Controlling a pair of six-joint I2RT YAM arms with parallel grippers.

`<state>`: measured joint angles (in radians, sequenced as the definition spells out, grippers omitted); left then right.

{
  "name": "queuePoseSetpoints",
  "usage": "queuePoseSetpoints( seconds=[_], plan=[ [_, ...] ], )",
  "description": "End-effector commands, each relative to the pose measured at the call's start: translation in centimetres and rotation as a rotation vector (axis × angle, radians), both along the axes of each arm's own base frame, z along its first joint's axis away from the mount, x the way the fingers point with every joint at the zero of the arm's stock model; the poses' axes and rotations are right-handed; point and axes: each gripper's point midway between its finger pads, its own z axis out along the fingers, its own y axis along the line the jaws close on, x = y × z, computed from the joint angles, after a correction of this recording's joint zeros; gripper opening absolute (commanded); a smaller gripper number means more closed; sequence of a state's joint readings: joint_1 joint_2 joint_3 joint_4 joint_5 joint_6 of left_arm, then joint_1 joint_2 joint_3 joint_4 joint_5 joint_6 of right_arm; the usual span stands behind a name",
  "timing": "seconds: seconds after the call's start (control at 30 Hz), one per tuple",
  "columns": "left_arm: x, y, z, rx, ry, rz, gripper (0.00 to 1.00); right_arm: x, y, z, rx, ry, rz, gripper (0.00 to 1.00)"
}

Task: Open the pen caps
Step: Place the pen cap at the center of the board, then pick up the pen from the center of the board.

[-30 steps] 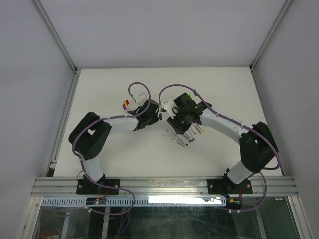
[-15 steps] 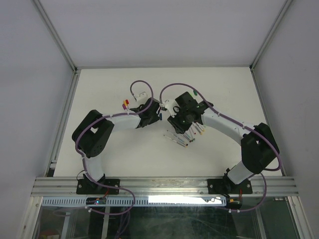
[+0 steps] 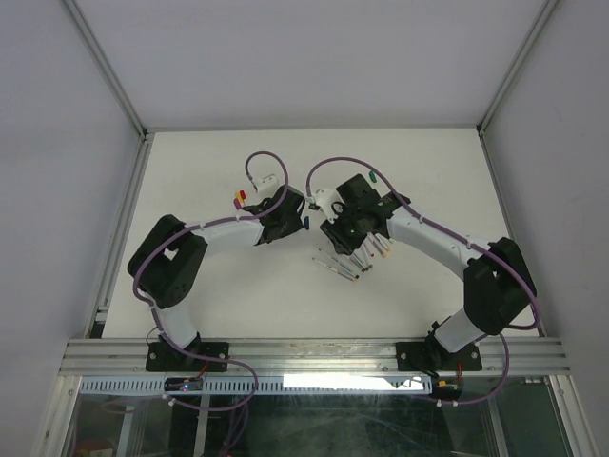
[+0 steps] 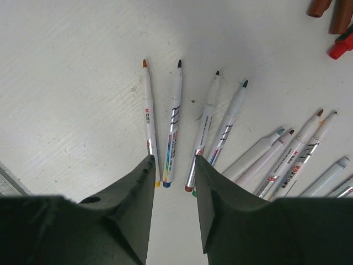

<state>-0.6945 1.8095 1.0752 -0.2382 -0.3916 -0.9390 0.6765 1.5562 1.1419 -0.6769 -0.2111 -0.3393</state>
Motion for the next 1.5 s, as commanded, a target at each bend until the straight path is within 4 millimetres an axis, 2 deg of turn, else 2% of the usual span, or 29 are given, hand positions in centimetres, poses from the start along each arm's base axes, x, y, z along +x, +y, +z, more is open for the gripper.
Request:
queuePoseSetpoints(
  seconds=[0.0,0.17,0.33,0.4,0.6,0.67,0.83,1.07,1.23,1.47],
  plan=[
    [-0.2,-0.2,5.3,-0.062,-0.101,-0.023,0.38,0.9,1.0,2.9,0.088,-0.085,0.016,0.37],
    [-1.1,1.1,7.8,-0.061,-0.183,-0.064,0.43,0.9,1.1,3.3,0.104,-0.093,0.022,0.37],
    [-2.2,2.3,8.3,-0.036,-0.263,-0.129,0.53,0.8,1.2,3.6,0.114,-0.098,0.026,0.37],
    [-2.6,2.9,9.0,-0.027,-0.303,-0.15,0.6,0.8,1.1,3.6,0.115,-0.098,0.027,0.37],
    [-3.1,5.0,9.1,0.049,-0.355,-0.173,0.9,0.8,1.2,3.5,0.117,-0.094,0.029,0.37],
    [-3.0,5.9,9.0,0.064,-0.361,-0.166,0.98,0.8,1.2,3.5,0.119,-0.094,0.032,0.37],
    [-2.5,8.6,8.4,0.065,-0.343,-0.13,0.99,0.8,1.1,3.5,0.117,-0.093,0.031,0.37],
    [-2.3,11.4,8.7,0.053,-0.353,-0.064,0.99,0.7,1.2,3.3,0.115,-0.089,0.034,0.37],
    [-2.2,12.5,8.7,0.048,-0.354,-0.029,0.99,0.7,1.1,3.3,0.115,-0.088,0.035,0.37],
    [-2.2,13.0,8.3,0.057,-0.341,-0.014,0.99,0.7,1.2,3.3,0.116,-0.086,0.037,0.37]
  ],
)
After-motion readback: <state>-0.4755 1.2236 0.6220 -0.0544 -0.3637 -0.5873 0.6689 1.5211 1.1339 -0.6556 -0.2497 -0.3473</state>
